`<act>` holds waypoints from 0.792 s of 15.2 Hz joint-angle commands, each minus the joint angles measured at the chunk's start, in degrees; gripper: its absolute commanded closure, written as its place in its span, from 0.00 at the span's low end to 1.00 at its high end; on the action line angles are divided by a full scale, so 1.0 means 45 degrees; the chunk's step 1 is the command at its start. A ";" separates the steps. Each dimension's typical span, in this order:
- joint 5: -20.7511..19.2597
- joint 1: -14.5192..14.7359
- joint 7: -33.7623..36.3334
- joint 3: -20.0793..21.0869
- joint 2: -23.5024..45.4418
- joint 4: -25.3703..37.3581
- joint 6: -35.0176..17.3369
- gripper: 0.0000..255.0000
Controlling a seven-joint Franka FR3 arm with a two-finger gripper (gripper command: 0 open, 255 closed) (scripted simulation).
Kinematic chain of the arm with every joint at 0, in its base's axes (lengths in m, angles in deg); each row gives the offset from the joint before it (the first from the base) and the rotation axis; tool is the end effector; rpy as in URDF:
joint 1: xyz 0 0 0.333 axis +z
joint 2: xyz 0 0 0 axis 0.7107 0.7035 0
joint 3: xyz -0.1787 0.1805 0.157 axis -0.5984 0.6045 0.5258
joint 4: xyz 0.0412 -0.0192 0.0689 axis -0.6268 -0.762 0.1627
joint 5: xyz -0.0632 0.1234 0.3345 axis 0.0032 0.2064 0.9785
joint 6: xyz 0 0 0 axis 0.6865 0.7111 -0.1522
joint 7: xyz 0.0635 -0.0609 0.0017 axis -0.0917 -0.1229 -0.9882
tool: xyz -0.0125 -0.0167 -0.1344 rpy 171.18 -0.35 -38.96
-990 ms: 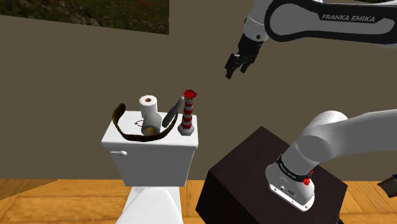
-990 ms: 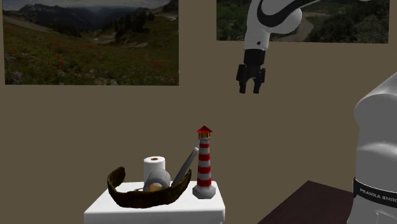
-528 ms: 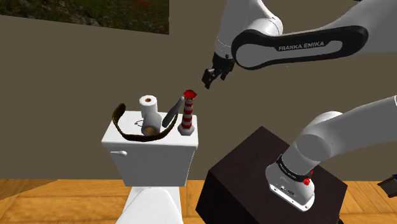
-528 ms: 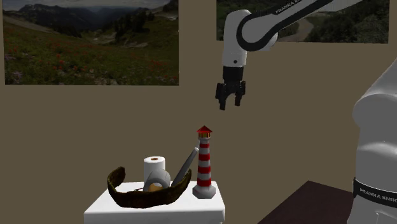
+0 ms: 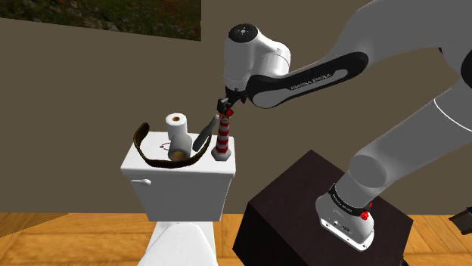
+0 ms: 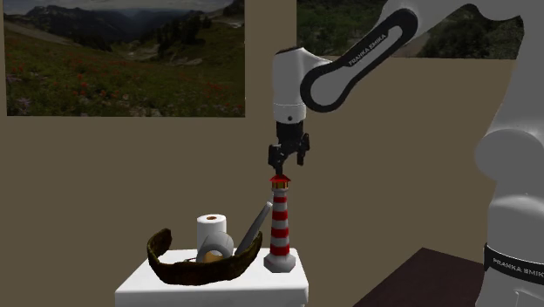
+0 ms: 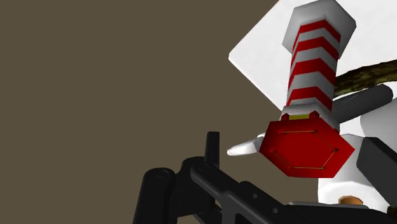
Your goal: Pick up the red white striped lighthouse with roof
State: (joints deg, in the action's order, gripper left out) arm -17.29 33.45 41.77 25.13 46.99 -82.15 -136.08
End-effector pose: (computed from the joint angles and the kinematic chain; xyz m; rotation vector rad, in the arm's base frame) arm 0.4409 0.1816 0.3938 2.7923 0.0098 0.4057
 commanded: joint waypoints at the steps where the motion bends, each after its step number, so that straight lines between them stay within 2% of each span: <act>1: -0.1369 -0.0295 0.1107 0.0526 0.1050 0.0505 -0.0033 0.00; 10: -0.2618 -0.0389 0.2352 0.0627 0.1986 0.0058 -0.0850 0.00; 11: -0.2637 -0.0383 0.2382 0.0637 0.2005 0.0060 -0.0850 1.00; 12: -0.2624 -0.0385 0.2365 0.0633 0.1993 0.0059 -0.0848 1.00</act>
State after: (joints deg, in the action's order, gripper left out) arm -29.00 31.74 52.32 27.98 55.84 -81.85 -139.89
